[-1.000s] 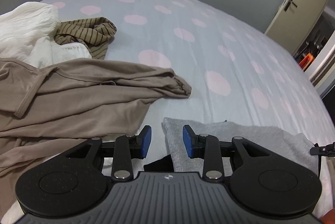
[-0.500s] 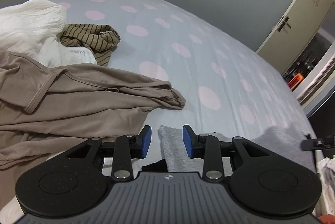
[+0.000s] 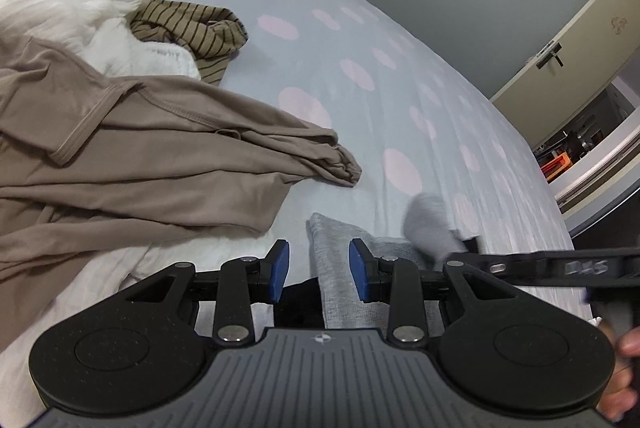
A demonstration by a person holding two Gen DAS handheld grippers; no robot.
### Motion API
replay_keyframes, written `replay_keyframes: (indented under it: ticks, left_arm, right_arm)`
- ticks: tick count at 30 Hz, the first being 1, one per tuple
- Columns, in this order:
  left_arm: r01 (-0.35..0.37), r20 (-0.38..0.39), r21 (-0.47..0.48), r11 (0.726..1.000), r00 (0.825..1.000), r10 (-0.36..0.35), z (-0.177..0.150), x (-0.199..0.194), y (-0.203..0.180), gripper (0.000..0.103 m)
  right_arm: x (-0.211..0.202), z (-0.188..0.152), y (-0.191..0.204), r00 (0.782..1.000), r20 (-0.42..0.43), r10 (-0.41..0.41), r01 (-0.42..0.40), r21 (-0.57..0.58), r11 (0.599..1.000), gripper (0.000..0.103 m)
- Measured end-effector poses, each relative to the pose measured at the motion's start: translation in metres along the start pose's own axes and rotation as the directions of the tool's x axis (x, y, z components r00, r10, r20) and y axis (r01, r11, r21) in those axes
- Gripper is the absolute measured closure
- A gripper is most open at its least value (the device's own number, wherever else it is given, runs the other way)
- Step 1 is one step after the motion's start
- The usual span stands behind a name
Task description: Fold clothes
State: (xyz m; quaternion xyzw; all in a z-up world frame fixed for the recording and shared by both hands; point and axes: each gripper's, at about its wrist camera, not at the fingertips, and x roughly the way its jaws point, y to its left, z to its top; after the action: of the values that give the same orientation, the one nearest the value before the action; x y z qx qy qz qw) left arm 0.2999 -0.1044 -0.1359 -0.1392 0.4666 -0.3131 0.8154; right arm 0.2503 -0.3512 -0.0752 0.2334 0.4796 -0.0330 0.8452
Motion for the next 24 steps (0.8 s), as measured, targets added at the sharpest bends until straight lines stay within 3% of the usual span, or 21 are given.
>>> replay_keyframes:
  ticks: [15, 19, 24]
  left_arm:
    - [-0.101, -0.126, 0.017, 0.995, 0.987, 0.102, -0.007, 0.022, 0.004, 0.073]
    - [-0.104, -0.137, 0.010, 0.995, 0.985, 0.104, -0.008, 0.023, 0.005, 0.073]
    - [-0.077, -0.134, 0.025, 0.997, 0.988, 0.079, -0.009, 0.013, -0.001, 0.073]
  right_arm:
    - [0.085, -0.011, 0.012, 0.996, -0.092, -0.015, 0.017, 0.018, 1.000, 0.092]
    - [0.084, -0.012, 0.009, 0.996, -0.086, 0.018, -0.017, 0.013, 1.000, 0.080]
    - [0.045, -0.008, 0.016, 1.000, -0.011, 0.020, -0.021, -0.119, 0.993, 0.067]
